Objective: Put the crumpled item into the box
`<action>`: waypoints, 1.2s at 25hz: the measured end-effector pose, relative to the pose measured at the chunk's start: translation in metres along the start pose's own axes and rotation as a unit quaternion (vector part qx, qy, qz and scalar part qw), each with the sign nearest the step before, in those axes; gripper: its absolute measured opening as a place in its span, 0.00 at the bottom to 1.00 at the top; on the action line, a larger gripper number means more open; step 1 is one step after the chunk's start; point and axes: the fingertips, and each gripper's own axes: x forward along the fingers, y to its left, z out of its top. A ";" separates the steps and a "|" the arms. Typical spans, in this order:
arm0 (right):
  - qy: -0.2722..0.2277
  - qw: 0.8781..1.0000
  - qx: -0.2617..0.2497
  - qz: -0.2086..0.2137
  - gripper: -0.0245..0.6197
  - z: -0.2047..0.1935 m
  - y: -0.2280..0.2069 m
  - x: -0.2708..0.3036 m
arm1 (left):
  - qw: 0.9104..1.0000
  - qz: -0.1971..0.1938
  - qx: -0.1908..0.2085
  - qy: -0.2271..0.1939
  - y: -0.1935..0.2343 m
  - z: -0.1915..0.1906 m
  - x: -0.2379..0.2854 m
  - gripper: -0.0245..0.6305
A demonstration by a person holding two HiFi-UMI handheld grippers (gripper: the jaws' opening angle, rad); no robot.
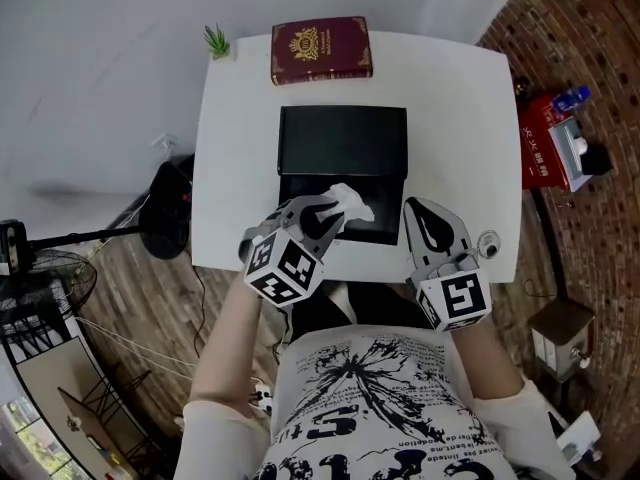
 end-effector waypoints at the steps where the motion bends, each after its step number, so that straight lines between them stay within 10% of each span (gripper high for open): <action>1: 0.003 1.000 0.002 0.000 0.06 -0.003 -0.001 0.000 | 1.000 -0.010 0.006 0.008 -0.001 0.000 0.005 0.15; 18: 0.014 0.999 0.026 -0.027 0.06 -0.026 -0.034 -0.007 | 0.973 -0.088 0.123 0.174 -0.019 -0.043 0.071 0.15; 30: 0.005 1.000 0.018 -0.019 0.06 -0.004 -0.026 0.006 | 0.984 -0.091 0.038 0.145 -0.012 -0.021 0.066 0.29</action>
